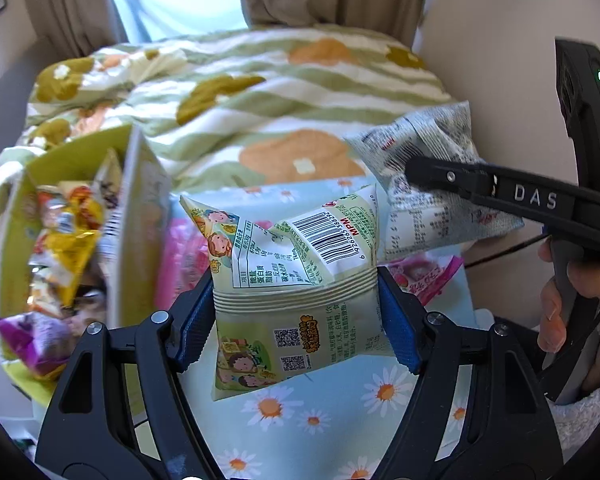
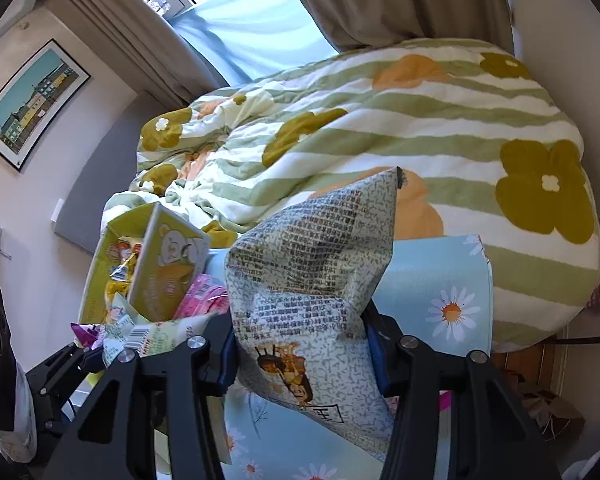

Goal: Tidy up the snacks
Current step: 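Carry both bags over the green box and open both tools to drop them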

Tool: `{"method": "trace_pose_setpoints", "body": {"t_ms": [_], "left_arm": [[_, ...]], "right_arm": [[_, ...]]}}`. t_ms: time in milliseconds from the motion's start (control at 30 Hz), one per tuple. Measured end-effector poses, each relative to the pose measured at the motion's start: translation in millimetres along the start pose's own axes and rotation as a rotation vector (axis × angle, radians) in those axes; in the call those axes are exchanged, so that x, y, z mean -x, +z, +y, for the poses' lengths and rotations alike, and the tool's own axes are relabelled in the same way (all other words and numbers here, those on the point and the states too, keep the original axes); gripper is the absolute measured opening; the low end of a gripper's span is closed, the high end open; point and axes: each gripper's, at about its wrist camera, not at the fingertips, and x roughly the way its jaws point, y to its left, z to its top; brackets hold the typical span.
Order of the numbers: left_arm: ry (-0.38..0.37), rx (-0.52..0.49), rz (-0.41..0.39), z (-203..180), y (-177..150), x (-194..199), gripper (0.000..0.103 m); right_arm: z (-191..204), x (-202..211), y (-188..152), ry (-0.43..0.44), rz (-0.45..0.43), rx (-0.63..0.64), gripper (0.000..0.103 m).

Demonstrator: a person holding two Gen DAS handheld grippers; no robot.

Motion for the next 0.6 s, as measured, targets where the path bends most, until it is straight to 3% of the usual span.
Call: {"method": "trace_pose_setpoints", "body": {"t_ms": [300,600], "left_arm": [[0.031,0.087,-0.103,60,-1,72,0.071],[0.087,0.113,-0.167,143,1,112,0.071]], "right_arm": [[67,33,-1,0.041,-0.057,0.061,0.047],[145,20,-2,0.083,-0.082,0.100,0.047]]}}
